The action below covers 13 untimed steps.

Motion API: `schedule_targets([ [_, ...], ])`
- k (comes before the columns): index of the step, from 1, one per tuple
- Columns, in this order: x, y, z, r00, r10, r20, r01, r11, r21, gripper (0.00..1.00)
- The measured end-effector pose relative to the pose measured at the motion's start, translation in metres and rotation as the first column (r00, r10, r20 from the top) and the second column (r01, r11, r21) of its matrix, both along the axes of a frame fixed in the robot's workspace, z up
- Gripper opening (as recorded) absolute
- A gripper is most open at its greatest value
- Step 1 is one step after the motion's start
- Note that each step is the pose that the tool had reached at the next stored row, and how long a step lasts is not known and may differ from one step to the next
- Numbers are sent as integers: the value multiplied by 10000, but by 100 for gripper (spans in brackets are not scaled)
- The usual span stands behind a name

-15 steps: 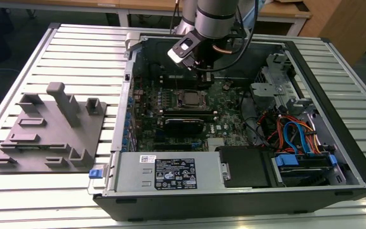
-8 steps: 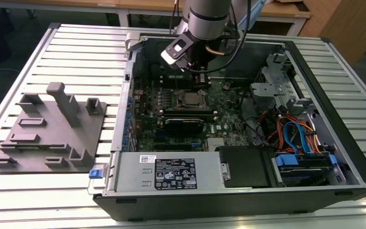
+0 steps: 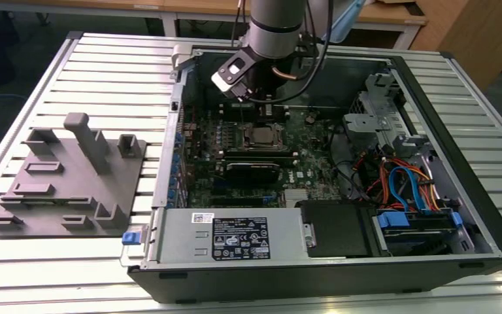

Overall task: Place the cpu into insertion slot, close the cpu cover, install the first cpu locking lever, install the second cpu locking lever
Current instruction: 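Close the cpu cover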

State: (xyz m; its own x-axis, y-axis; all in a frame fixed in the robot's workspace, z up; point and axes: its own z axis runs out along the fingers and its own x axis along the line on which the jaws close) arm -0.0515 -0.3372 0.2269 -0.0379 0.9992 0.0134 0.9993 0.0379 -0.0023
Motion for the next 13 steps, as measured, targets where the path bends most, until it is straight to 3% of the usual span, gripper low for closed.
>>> schedule_targets([
  [5,-85,0,-57,10000,0,1,0,10000,0,10],
  [13,-112,0,-137,10000,0,-1,0,10000,3,10],
])
